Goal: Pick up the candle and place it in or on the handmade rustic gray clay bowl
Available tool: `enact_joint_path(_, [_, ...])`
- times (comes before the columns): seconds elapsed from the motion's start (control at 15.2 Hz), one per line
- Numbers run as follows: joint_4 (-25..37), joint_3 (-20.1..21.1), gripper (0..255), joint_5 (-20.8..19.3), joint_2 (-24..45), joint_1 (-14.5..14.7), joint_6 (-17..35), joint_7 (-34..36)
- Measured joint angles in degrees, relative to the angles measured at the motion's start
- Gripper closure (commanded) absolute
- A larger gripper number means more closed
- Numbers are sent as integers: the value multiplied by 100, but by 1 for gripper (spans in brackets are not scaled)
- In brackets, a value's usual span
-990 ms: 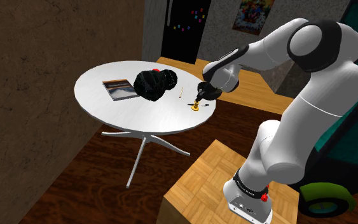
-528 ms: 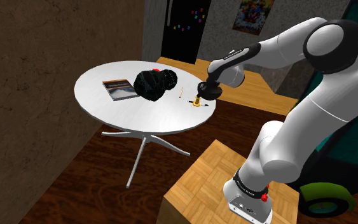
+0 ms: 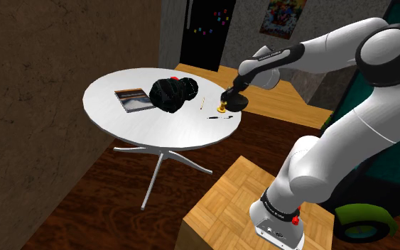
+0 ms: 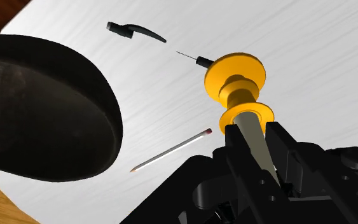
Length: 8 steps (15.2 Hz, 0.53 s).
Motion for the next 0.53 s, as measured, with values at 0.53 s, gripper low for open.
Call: enact_joint_path(0.53, [321,323,255,-414,-372,-283,-649,386])
